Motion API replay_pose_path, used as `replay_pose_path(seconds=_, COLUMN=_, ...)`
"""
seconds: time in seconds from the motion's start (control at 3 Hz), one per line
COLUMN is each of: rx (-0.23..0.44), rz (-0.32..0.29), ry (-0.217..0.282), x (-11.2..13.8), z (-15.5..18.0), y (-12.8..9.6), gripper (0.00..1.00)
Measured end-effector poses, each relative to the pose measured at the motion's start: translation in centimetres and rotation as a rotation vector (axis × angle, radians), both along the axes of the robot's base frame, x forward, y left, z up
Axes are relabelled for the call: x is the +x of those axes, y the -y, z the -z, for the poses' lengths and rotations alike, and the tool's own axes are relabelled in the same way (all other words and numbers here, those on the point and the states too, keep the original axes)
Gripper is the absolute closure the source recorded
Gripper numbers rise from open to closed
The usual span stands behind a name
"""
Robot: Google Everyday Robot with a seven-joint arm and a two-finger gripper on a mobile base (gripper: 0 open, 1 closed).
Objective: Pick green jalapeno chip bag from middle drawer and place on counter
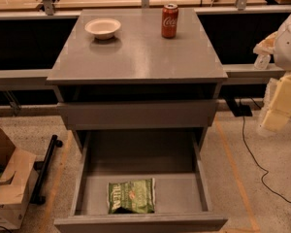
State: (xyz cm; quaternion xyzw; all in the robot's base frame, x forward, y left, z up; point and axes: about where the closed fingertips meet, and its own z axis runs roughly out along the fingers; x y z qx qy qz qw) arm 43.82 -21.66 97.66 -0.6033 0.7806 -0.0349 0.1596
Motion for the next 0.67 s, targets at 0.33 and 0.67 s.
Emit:
replay_pose_path(seconds=0.33, rx=0.0, rz=0.0, ry=0.0, x=0.0, z=0.0, y=0.0, gripper=0.0)
replay_pose_path(seconds=0.67, rx=0.028, rz=0.019, ry=0.002, x=0.0, z=1.5, y=0.5, gripper=0.0)
